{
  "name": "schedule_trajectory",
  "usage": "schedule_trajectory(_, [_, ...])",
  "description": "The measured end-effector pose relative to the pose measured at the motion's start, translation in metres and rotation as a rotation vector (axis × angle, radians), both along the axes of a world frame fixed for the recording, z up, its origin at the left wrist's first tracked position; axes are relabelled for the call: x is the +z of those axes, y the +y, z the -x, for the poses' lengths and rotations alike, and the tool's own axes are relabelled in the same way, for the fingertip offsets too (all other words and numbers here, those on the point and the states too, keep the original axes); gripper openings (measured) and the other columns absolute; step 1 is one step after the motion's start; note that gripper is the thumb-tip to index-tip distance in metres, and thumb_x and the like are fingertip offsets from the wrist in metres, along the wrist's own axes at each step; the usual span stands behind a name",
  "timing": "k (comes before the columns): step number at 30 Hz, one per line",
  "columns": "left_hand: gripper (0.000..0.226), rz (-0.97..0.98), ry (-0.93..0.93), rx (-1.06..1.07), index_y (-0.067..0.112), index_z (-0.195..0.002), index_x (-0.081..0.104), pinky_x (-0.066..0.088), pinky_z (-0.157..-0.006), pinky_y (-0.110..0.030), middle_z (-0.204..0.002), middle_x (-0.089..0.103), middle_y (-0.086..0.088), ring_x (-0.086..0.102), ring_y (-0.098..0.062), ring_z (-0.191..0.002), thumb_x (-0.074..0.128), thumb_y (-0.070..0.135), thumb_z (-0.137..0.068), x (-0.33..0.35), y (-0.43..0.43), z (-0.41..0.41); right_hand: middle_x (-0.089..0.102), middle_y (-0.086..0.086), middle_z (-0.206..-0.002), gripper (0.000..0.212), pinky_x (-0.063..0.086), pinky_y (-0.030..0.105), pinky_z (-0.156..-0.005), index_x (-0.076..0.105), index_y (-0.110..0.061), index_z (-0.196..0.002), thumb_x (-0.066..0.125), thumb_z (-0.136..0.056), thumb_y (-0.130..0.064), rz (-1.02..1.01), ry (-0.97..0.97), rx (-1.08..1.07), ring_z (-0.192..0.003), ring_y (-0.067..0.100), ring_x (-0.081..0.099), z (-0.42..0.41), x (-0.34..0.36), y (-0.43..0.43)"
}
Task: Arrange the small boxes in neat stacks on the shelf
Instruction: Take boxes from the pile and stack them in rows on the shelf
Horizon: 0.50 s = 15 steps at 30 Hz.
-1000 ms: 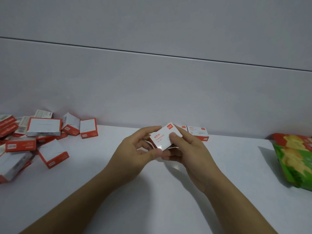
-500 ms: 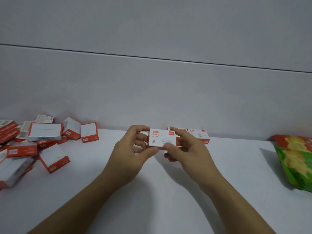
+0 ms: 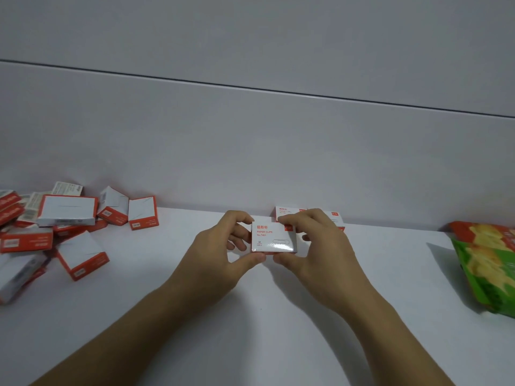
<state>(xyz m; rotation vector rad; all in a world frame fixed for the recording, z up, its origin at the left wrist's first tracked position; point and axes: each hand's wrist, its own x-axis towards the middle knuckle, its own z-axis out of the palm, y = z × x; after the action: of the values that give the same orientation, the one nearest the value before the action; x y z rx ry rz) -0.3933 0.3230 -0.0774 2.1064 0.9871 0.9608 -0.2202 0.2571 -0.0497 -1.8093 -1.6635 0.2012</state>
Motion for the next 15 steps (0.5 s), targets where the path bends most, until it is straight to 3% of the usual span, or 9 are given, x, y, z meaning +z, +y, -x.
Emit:
schedule_trajectory(7, [0.054, -0.106, 0.292, 0.036, 0.039, -0.133, 0.039, 0.036, -0.095, -0.019, -0.118, 0.05, 0.024, 0.046, 0.001, -0.108, 0.06, 0.05, -0.086, -0.006, 0.002, 0.003, 0.047, -0.019, -0.109, 0.048, 0.043, 0.019, -0.086, 0.06, -0.032, -0.12, 0.078, -0.077, -0.025, 0.071, -0.039, -0.066, -0.098, 0.002, 0.049, -0.015, -0.001, 0.002])
schedule_trajectory(11, [0.053, -0.212, 0.412, 0.034, 0.038, -0.13, 0.044, 0.026, -0.094, -0.017, -0.127, 0.048, 0.022, 0.04, 0.001, -0.116, 0.04, 0.061, -0.082, -0.005, 0.004, 0.005, 0.053, -0.019, -0.11, 0.039, 0.042, 0.021, -0.087, 0.065, -0.033, -0.111, 0.079, -0.075, -0.025, 0.111, -0.014, -0.1, -0.103, 0.007, 0.053, -0.021, -0.007, 0.005])
schedule_trajectory(15, [0.053, -0.23, 0.461, 0.037, 0.038, -0.126, 0.048, 0.024, -0.091, -0.018, -0.125, 0.049, 0.022, 0.04, 0.0, -0.115, 0.034, 0.063, -0.081, -0.009, 0.008, 0.006, 0.057, -0.014, -0.117, 0.036, 0.042, 0.024, -0.093, 0.065, -0.031, -0.113, 0.076, -0.079, -0.024, 0.159, 0.018, -0.127, -0.107, 0.01, 0.053, -0.022, -0.015, 0.01])
